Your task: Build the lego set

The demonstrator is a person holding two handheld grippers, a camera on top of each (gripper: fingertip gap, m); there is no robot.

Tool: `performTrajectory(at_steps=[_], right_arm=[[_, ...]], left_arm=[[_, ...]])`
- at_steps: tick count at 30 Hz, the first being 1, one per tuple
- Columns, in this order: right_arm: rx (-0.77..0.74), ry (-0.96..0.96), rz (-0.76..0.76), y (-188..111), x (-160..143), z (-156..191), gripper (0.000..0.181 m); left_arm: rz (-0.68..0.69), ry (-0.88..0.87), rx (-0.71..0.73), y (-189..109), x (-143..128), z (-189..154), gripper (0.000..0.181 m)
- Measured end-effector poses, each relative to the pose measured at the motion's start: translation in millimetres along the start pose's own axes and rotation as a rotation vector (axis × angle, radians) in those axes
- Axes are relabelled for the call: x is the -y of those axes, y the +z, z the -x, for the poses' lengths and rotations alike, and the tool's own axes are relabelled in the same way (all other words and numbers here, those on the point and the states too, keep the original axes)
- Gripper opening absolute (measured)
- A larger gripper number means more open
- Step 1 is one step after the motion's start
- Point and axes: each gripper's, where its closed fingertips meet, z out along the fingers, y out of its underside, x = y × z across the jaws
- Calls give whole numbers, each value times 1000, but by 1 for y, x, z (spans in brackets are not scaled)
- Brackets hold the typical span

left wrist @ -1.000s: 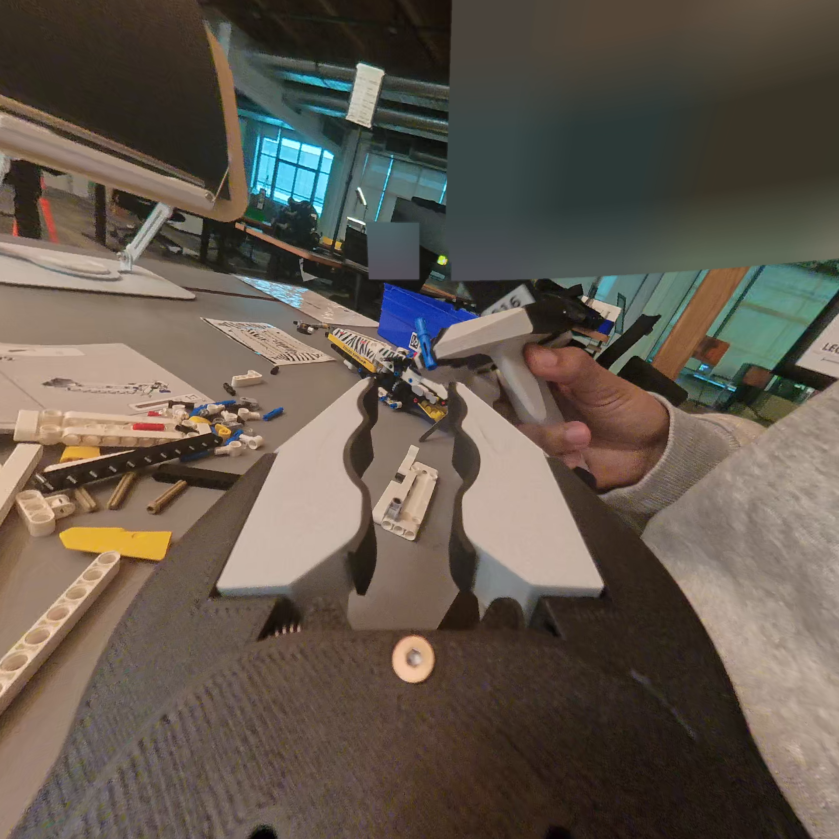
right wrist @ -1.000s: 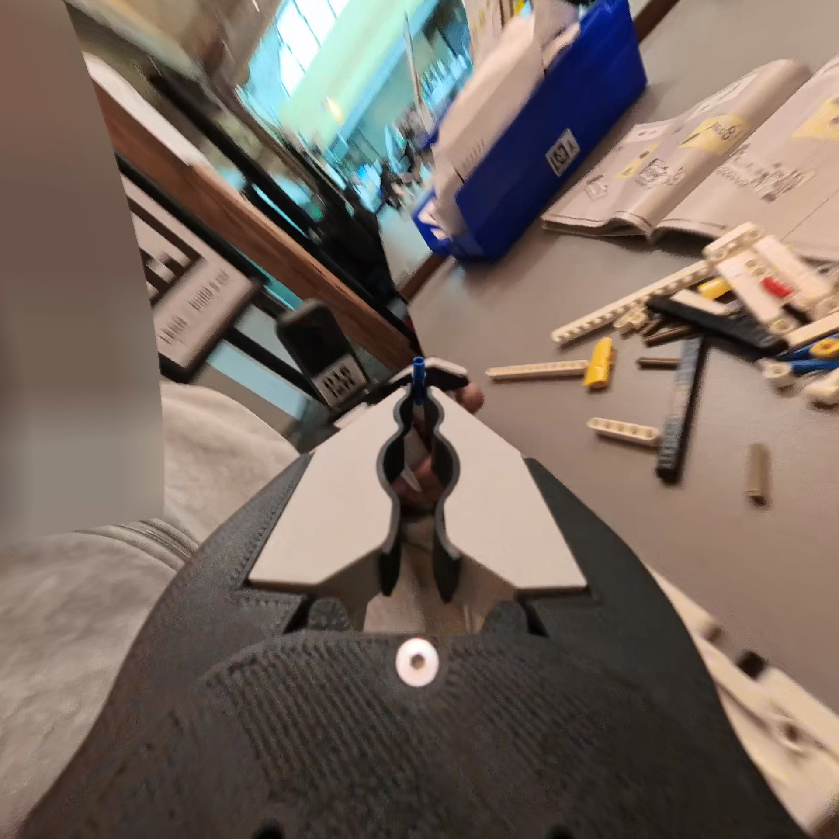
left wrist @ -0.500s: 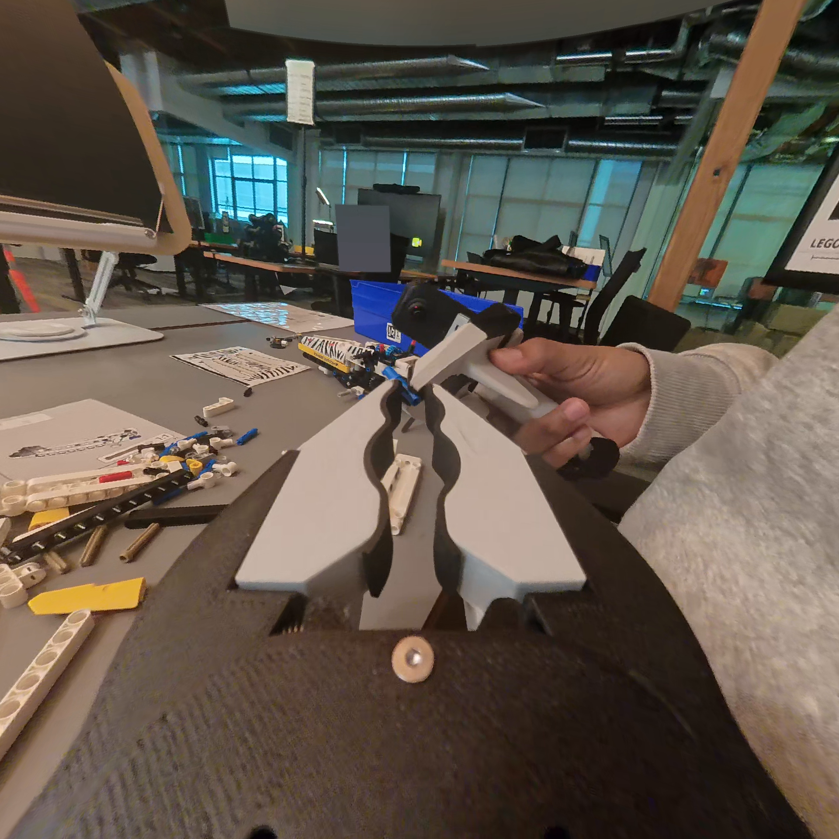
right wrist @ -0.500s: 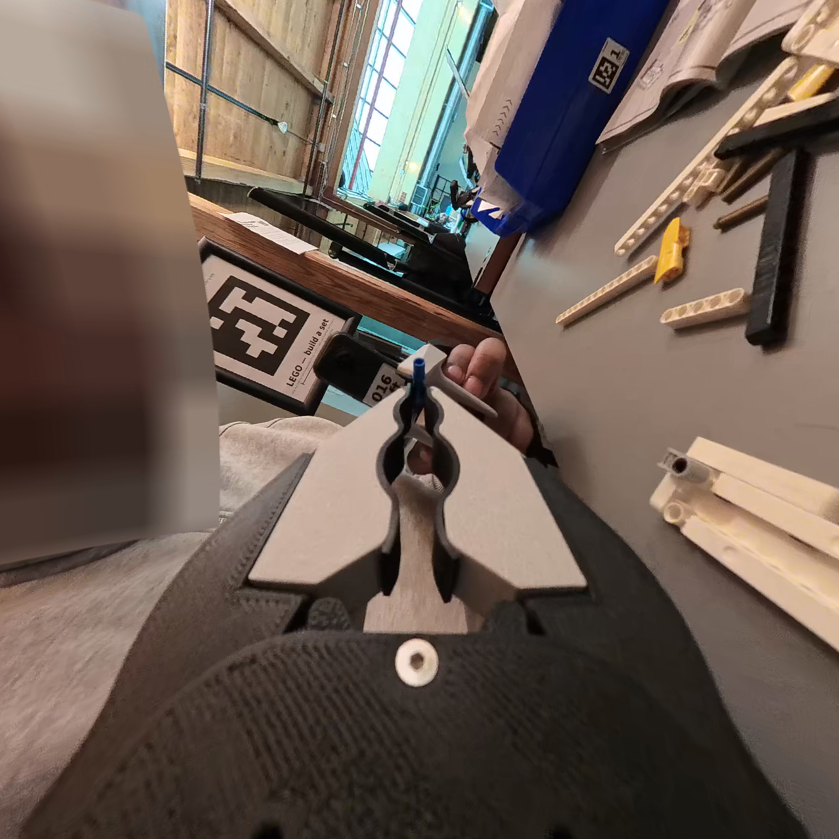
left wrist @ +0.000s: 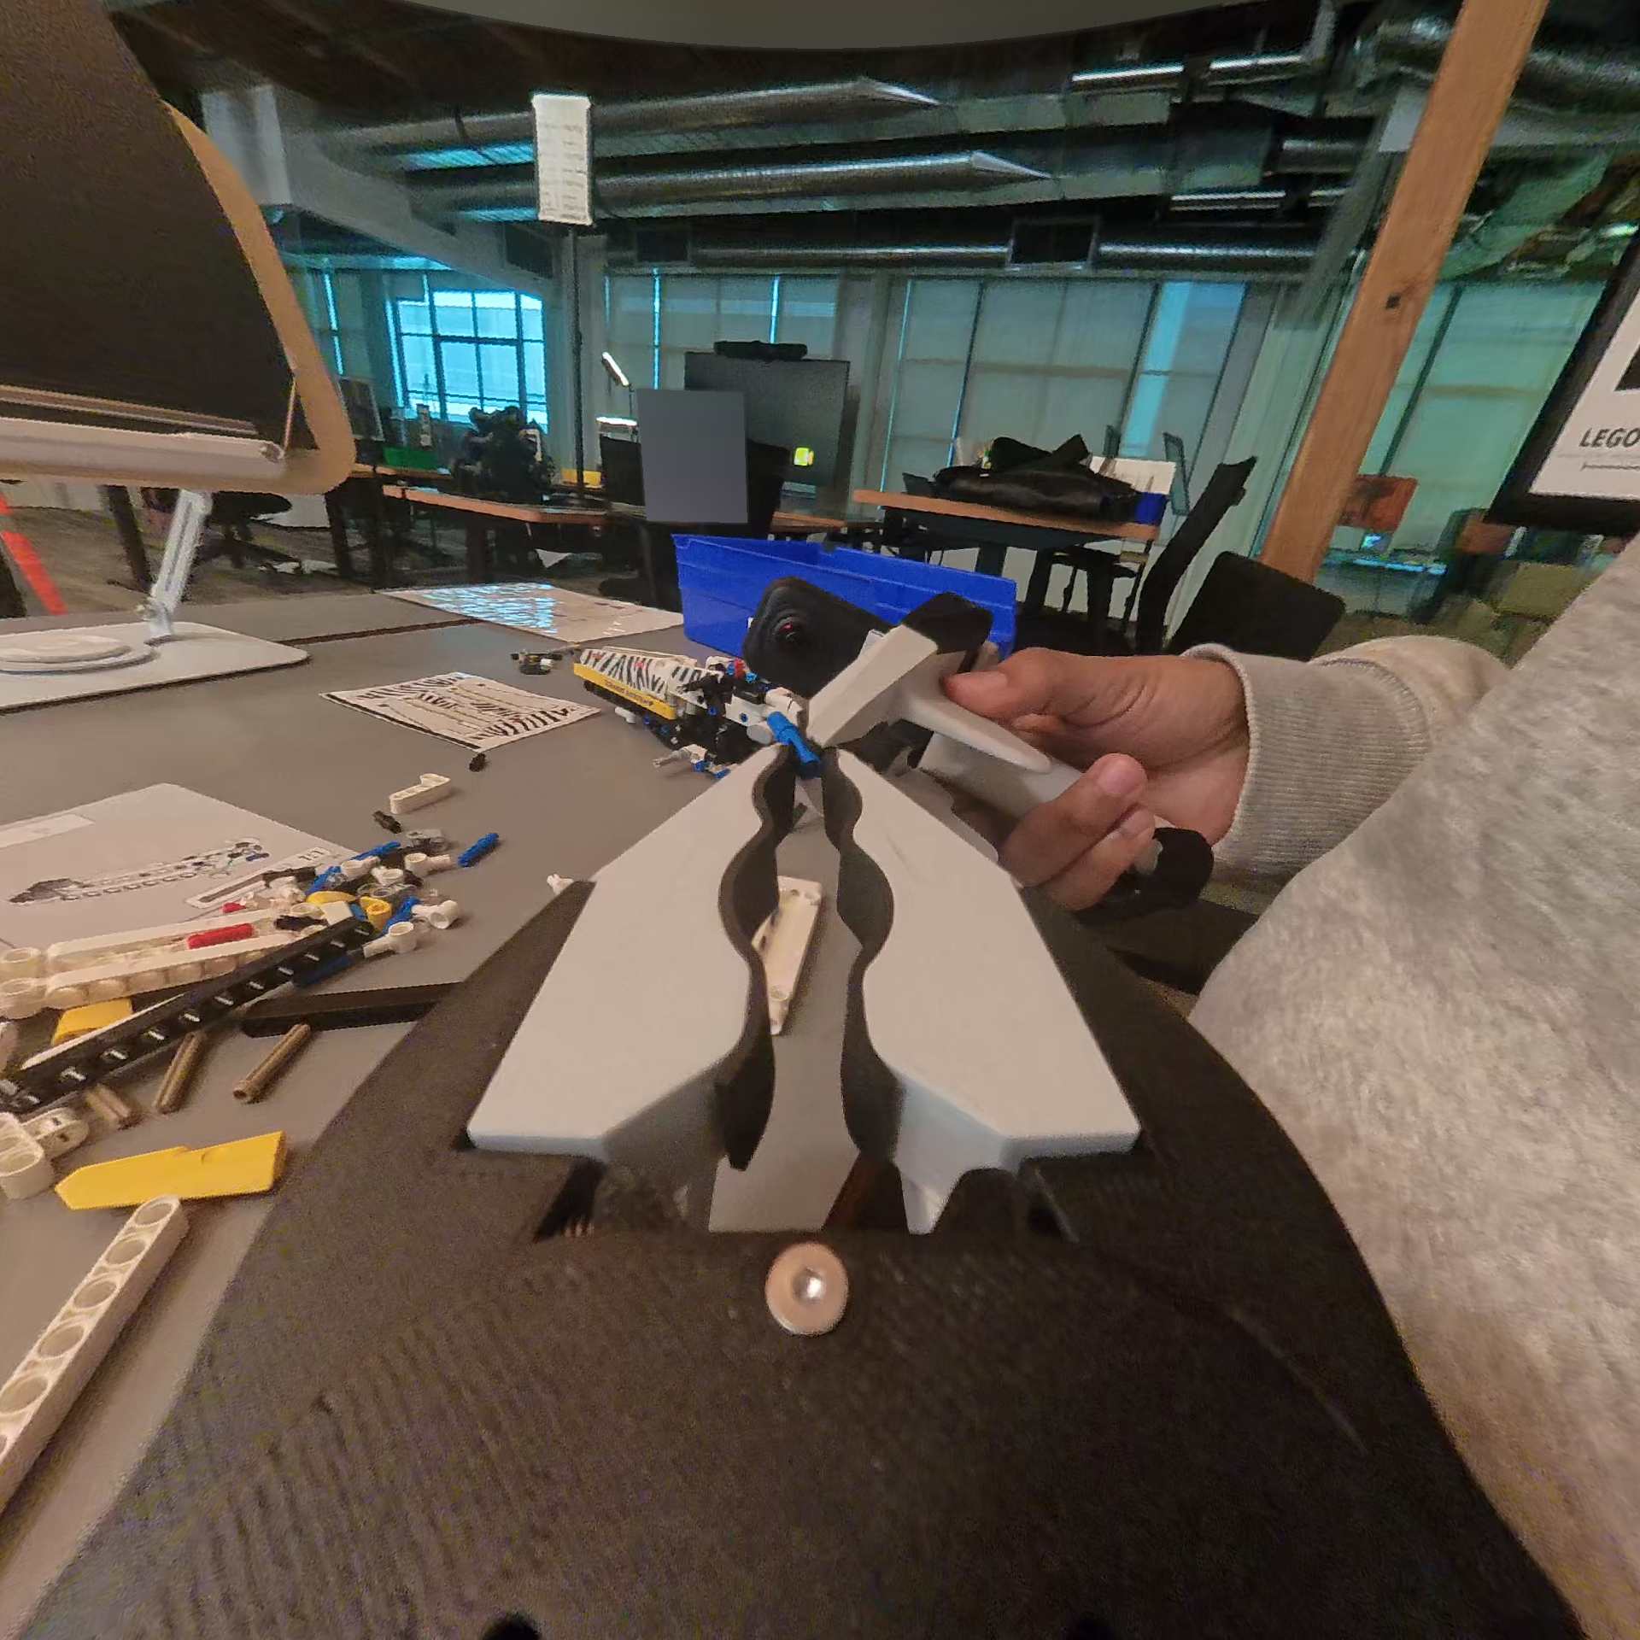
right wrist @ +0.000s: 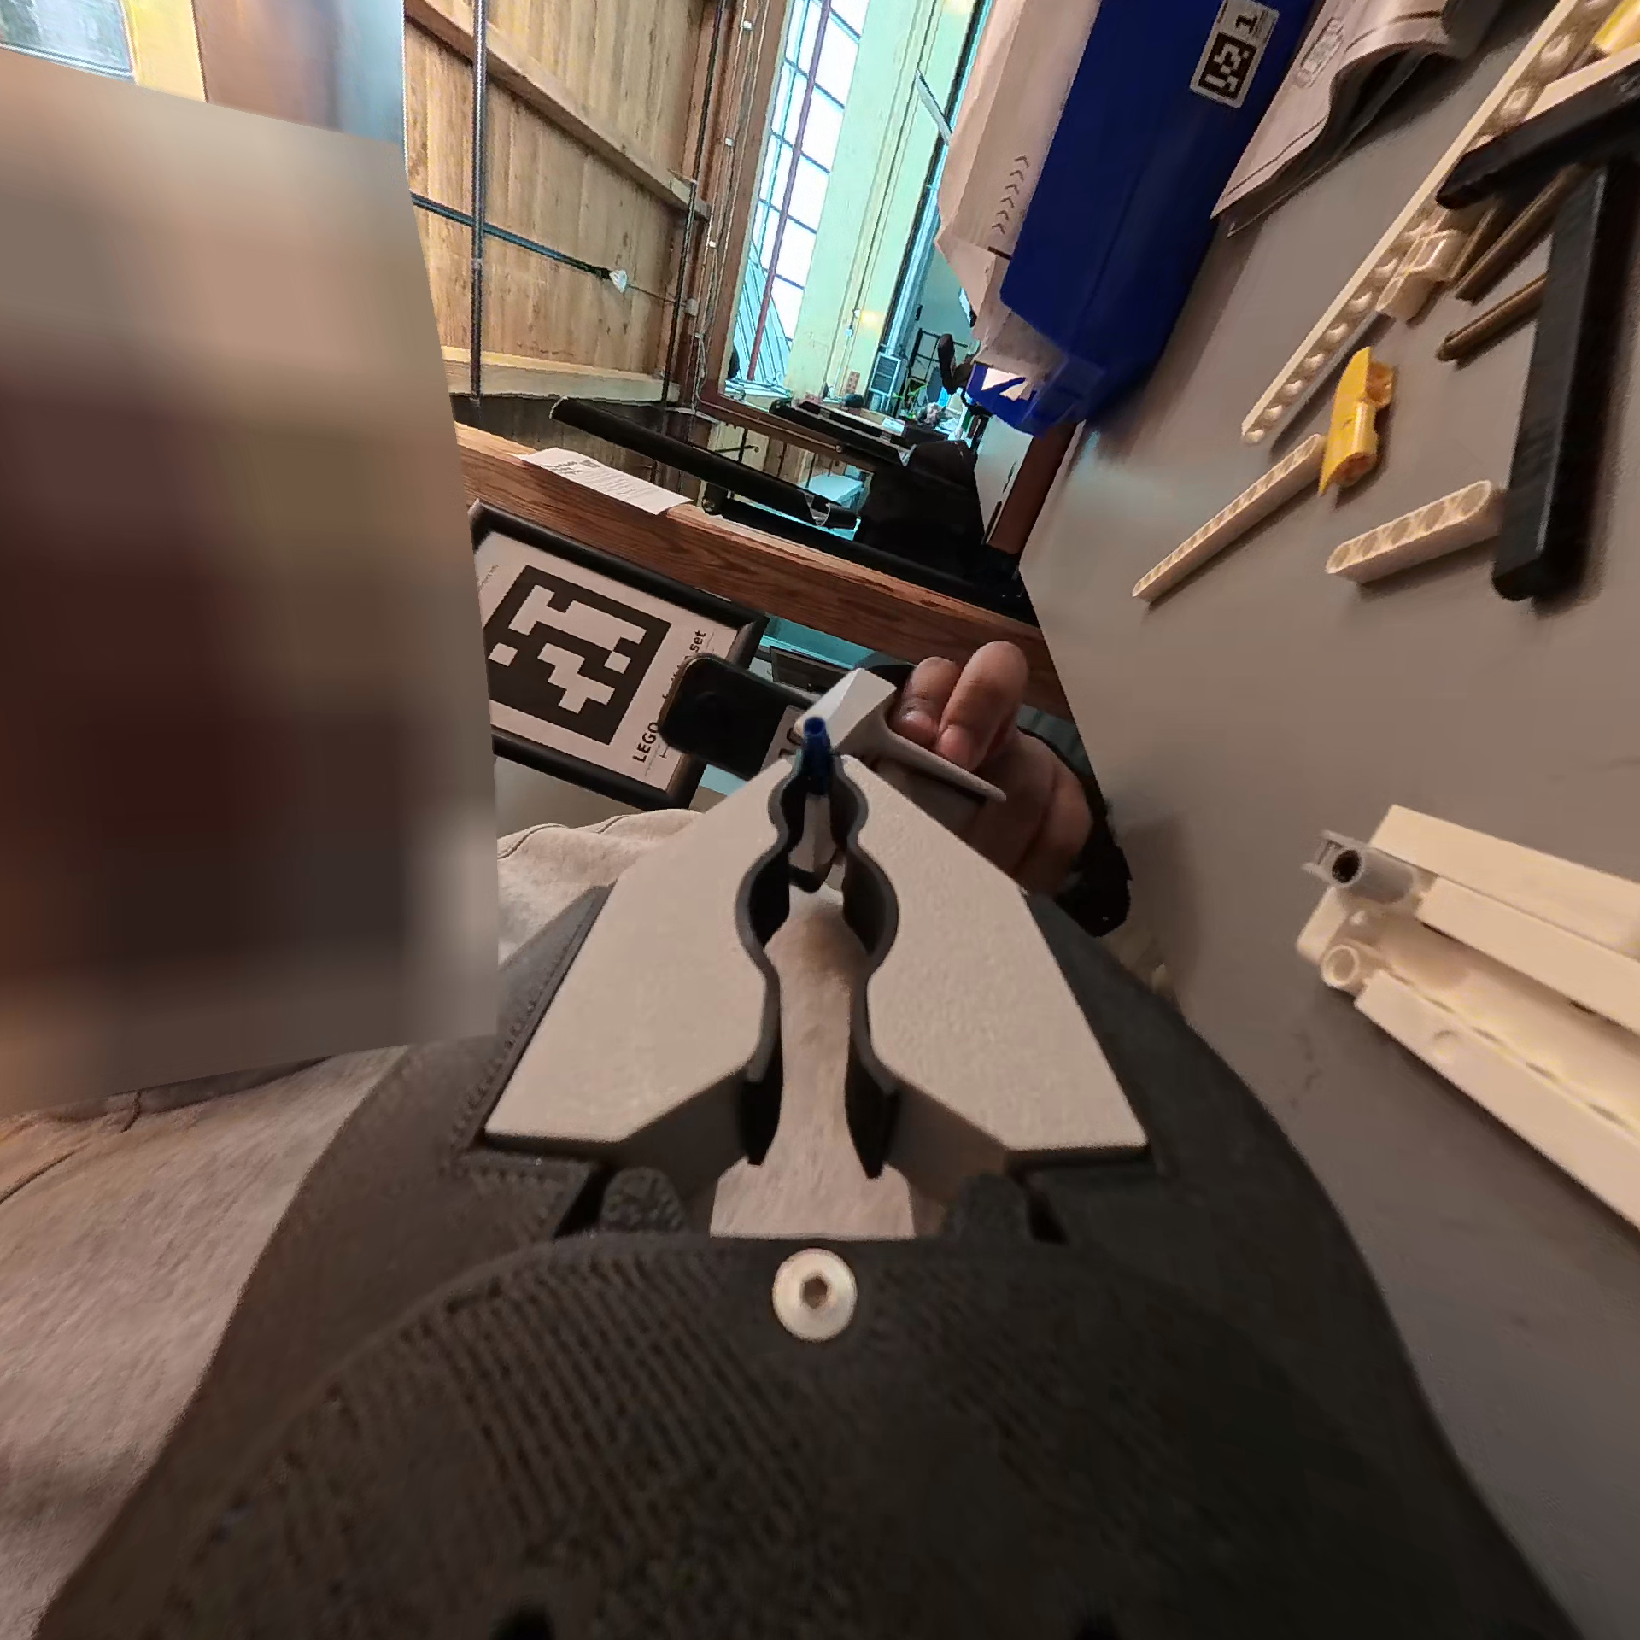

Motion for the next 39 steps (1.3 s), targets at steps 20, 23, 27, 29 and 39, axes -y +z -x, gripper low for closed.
performTrajectory(at_steps=[20,23,27,29,39], right_arm=[[-424,-975,186,-19,6,20,46],[-461,-1215,239,-18,4,27,37],[-389,-1320,365,-11,-14,29,26],[-376,-1359,404,-9,-18,29,22],[-326,-1415,420,-4,-21,33,4]], left_arm=[[-101,-543,-331,-8,19,-11,2],[-102,-595,-376,-9,20,-13,2],[-80,-652,-452,-10,19,-21,1],[-73,-664,-480,-10,20,-26,1],[-90,-726,-521,-12,22,-24,1]])
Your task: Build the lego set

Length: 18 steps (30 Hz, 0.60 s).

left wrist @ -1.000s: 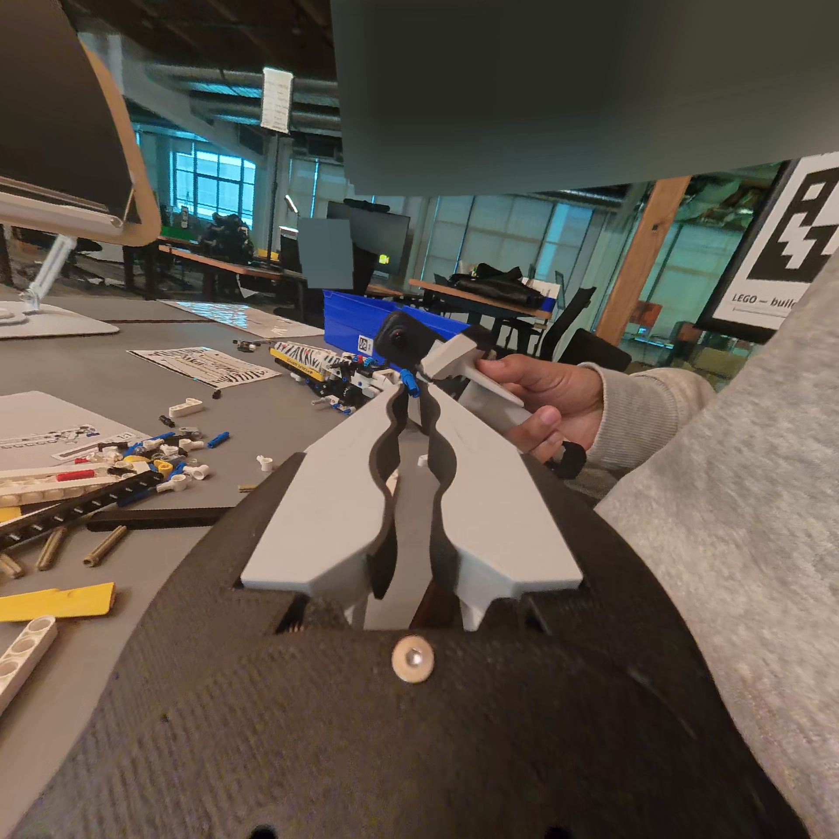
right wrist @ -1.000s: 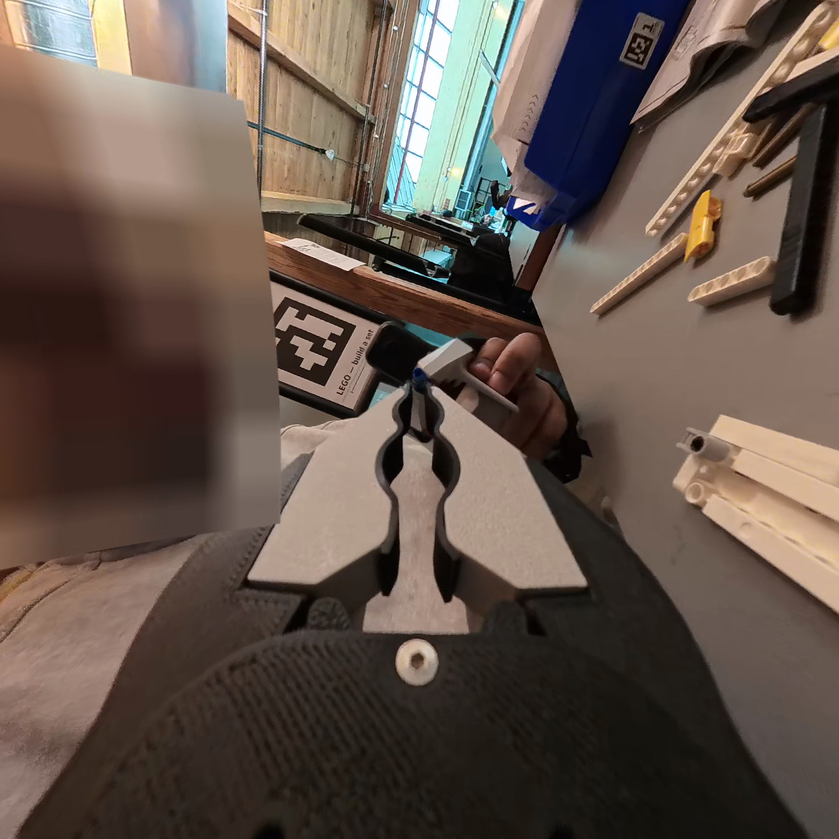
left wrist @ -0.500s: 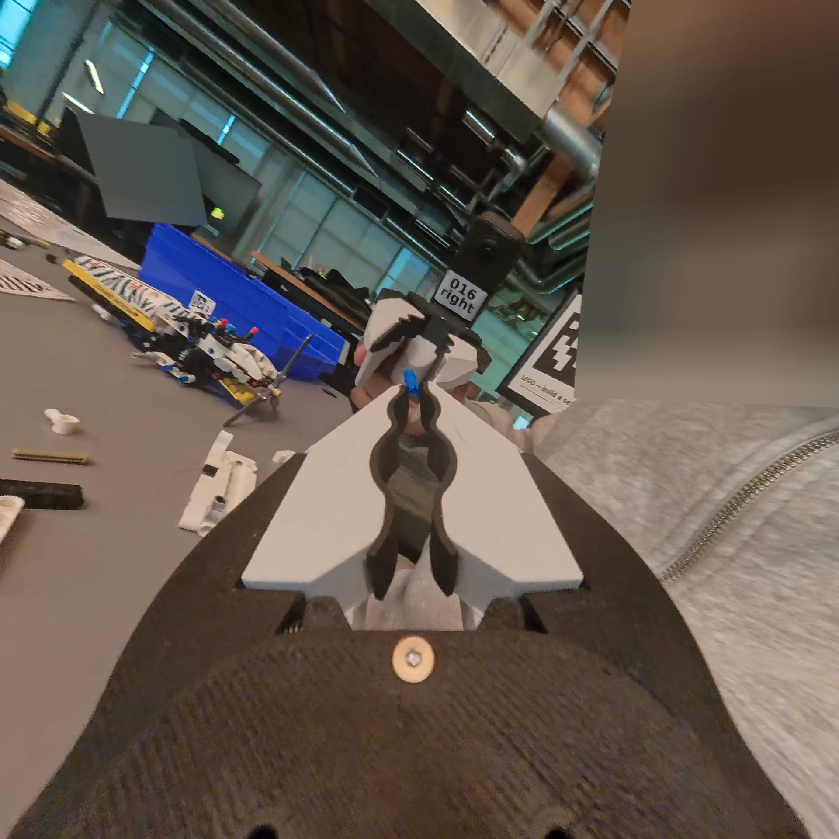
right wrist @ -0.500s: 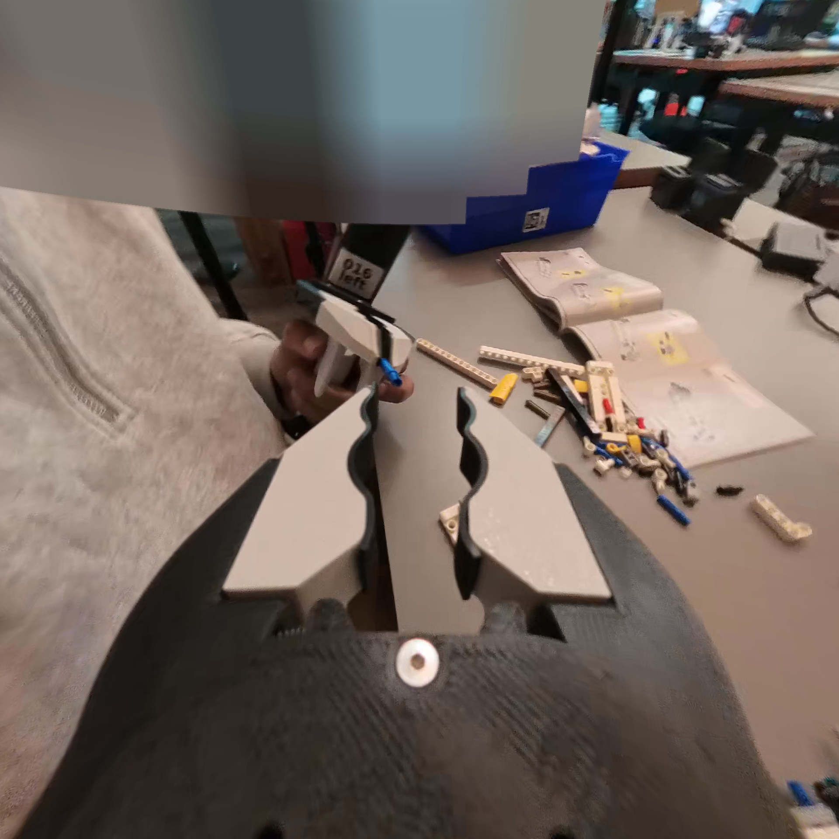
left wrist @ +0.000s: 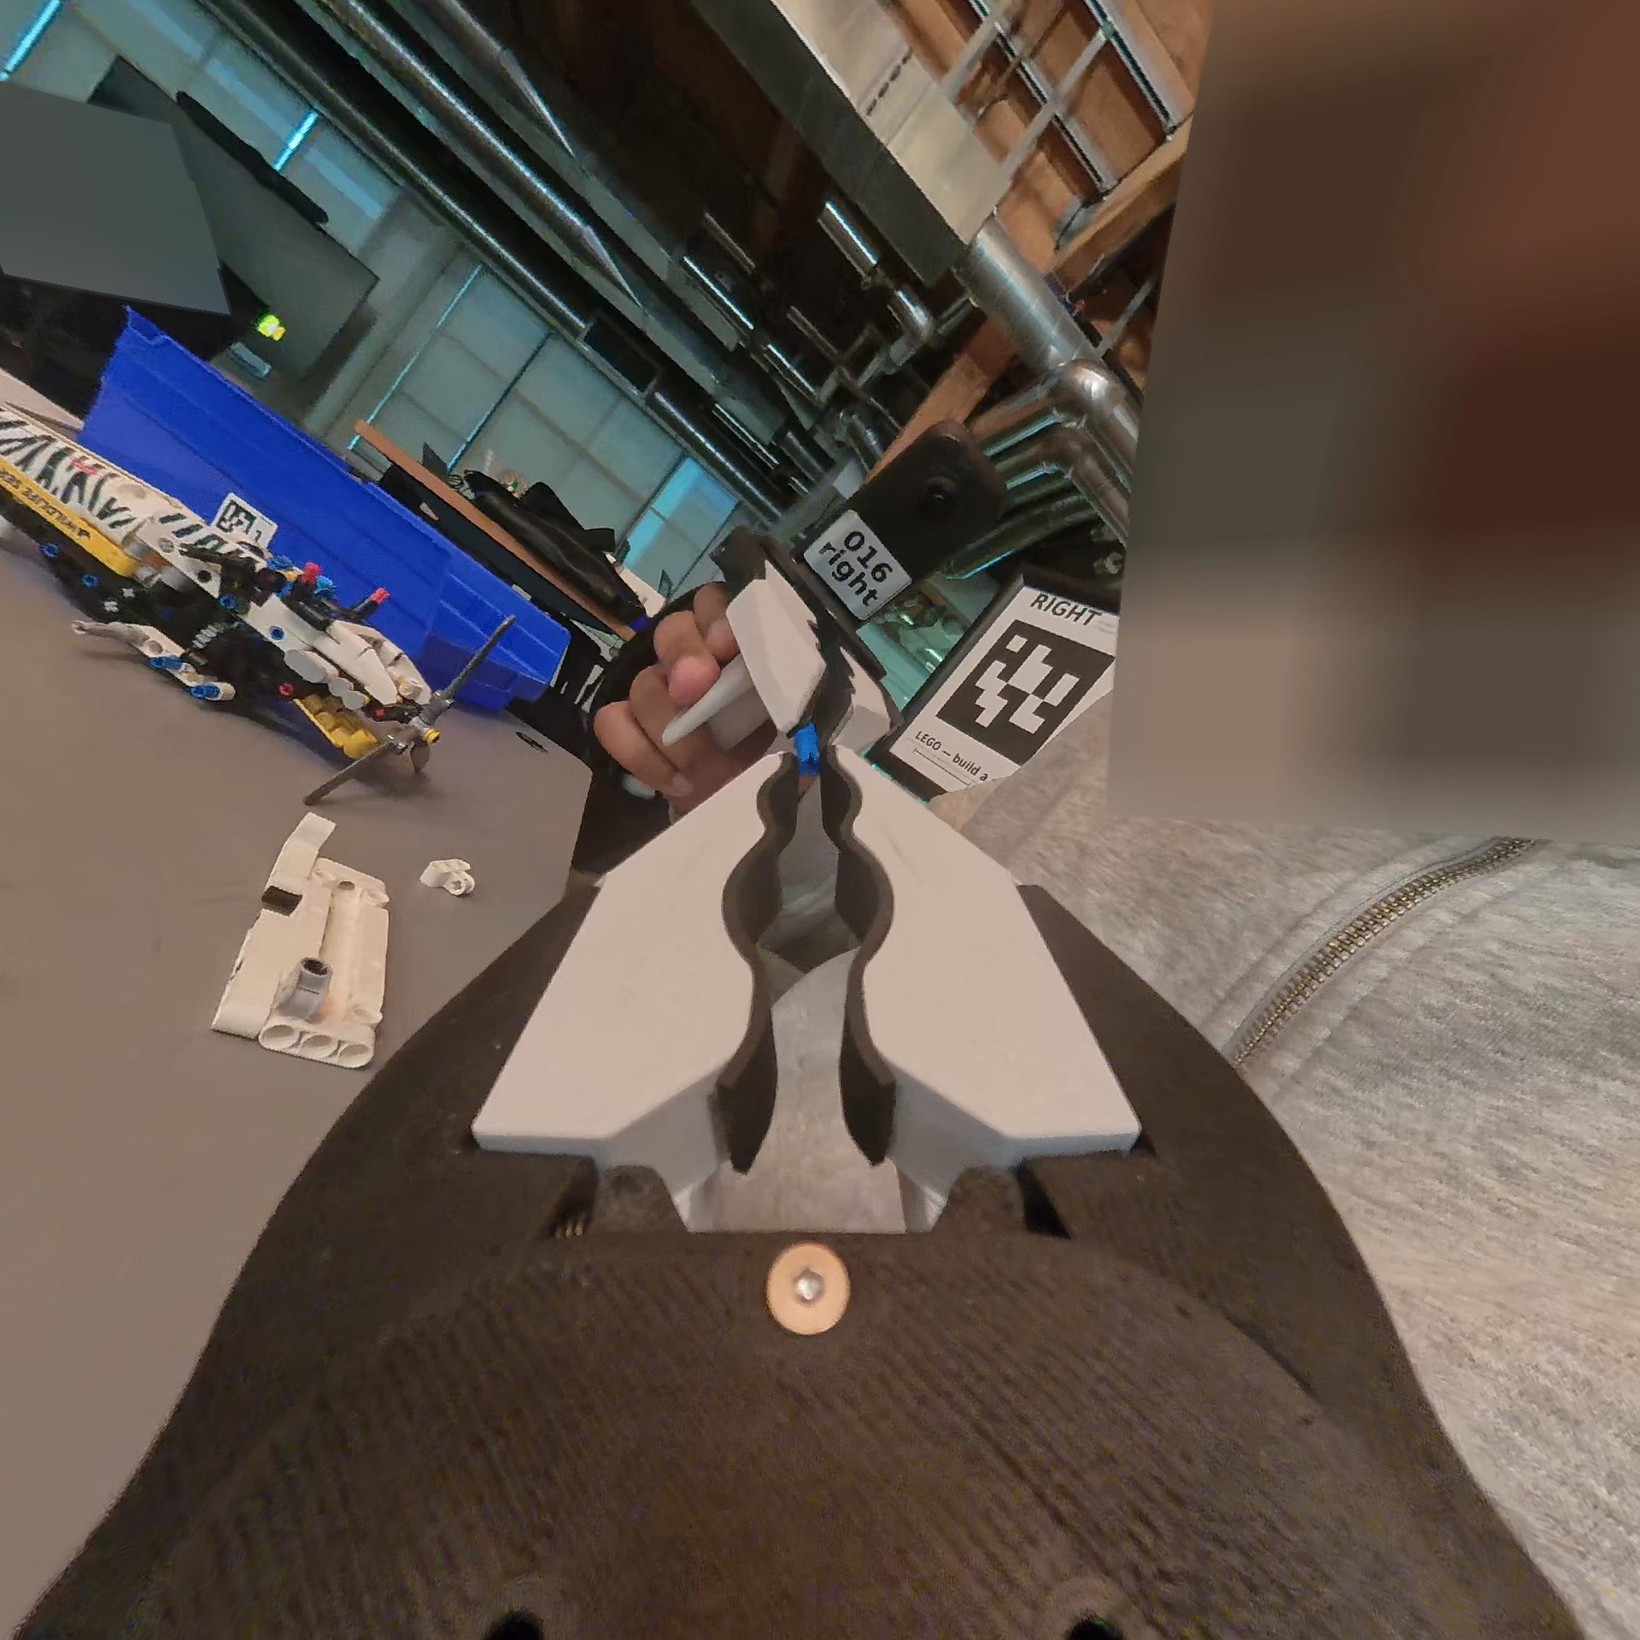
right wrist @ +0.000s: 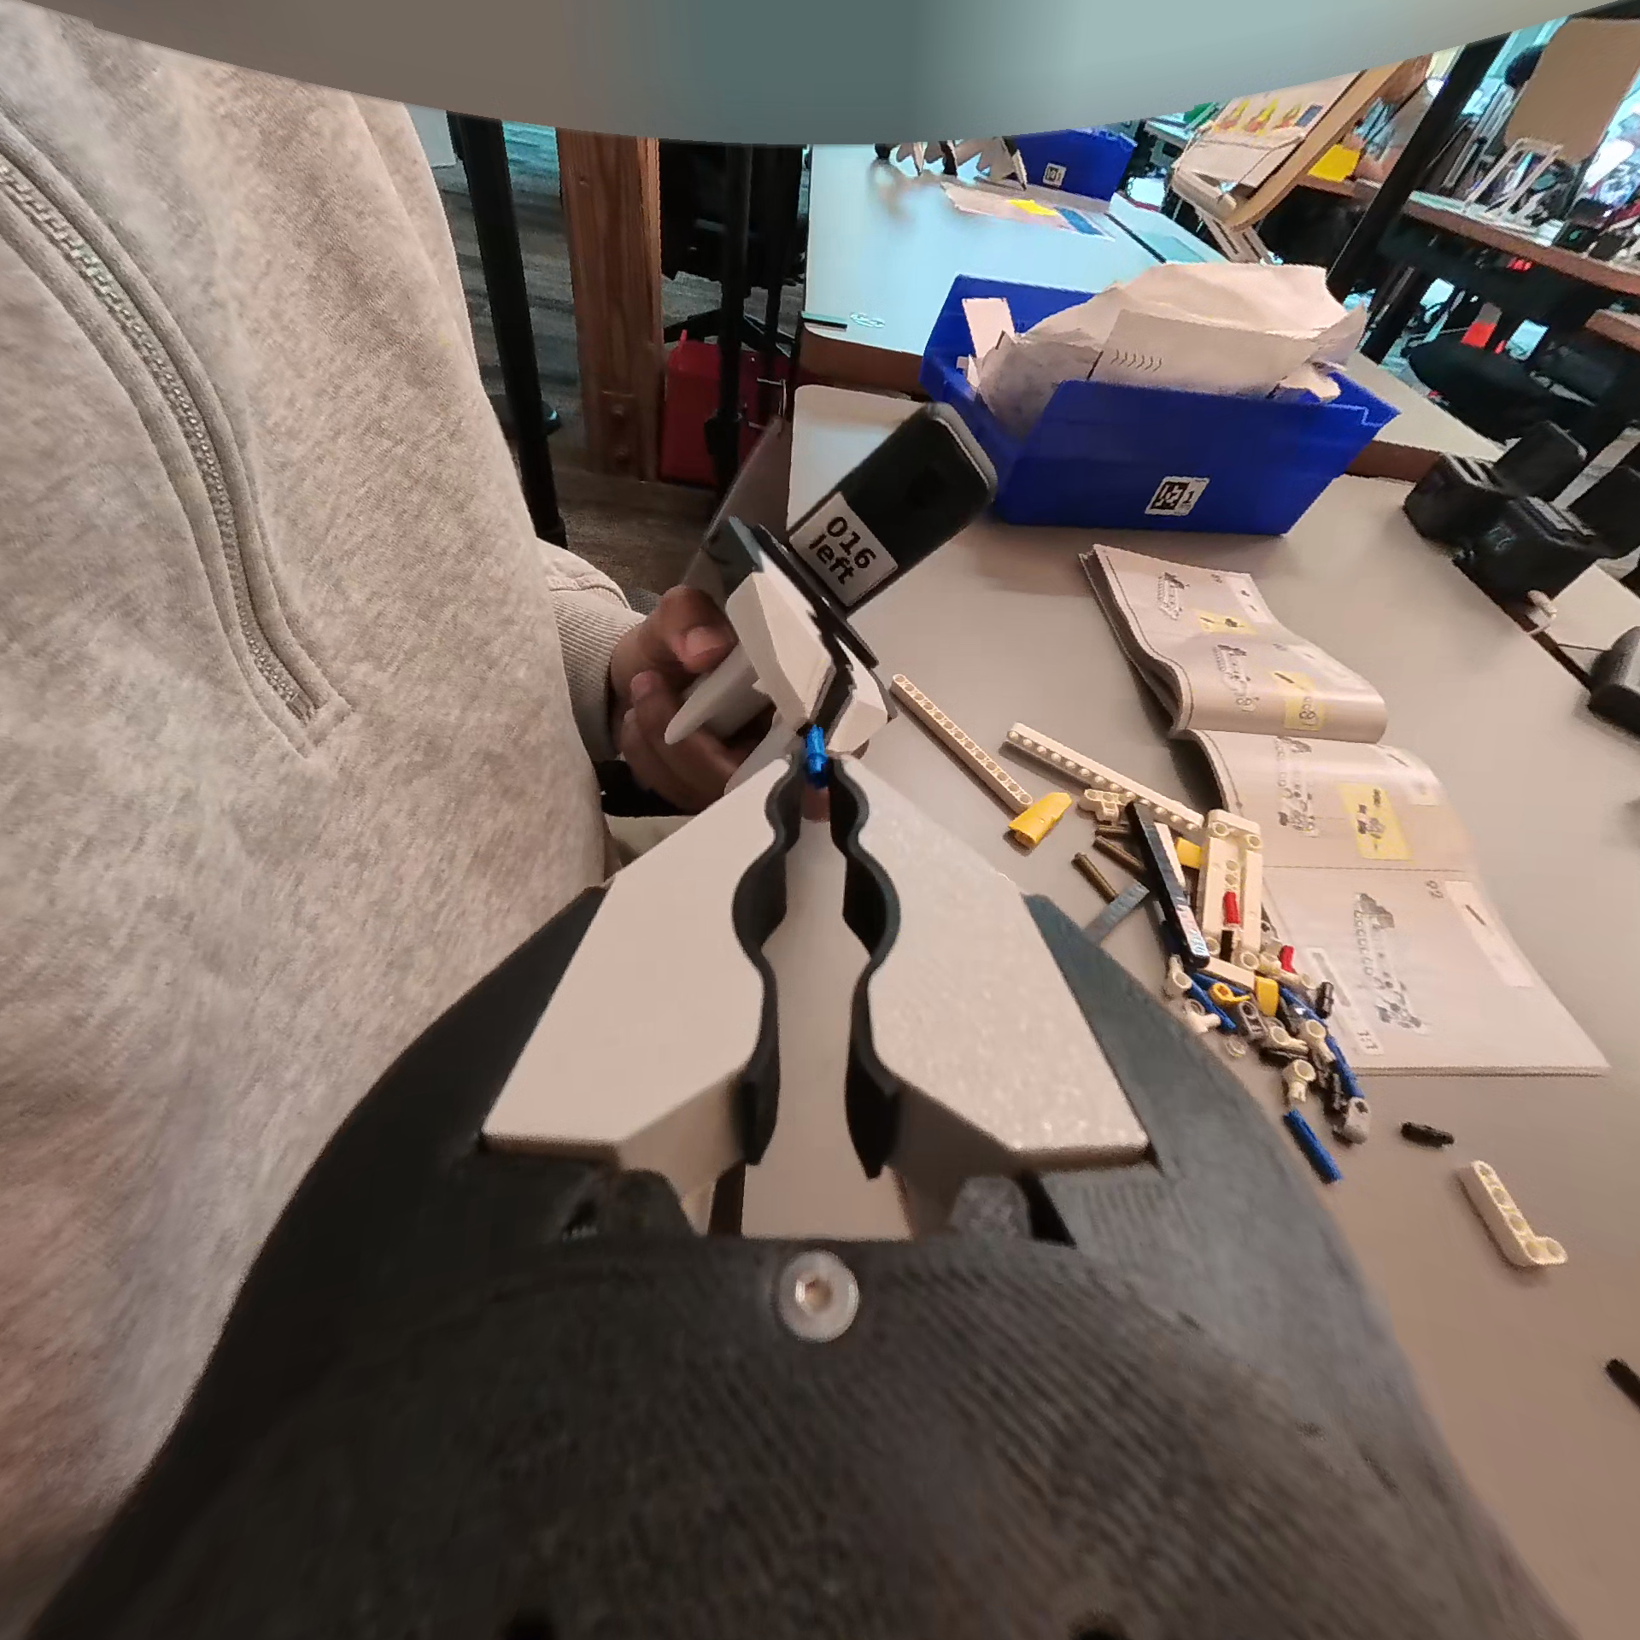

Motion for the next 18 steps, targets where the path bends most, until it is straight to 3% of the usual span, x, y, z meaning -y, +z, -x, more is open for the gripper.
performTrajectory(at_steps=[6,9,13,18], right_arm=[[-38,0,56,-3,-2,-5,3],[-154,54,153,-27,-7,-29,3],[-325,197,545,-85,-60,-59,3],[-306,287,1017,-122,-131,-41,3]], left_arm=[[-15,-30,62,1,2,12,5],[-63,-5,147,-6,10,24,3],[-97,0,129,-12,18,22,0],[-89,4,123,-10,16,21,0]])
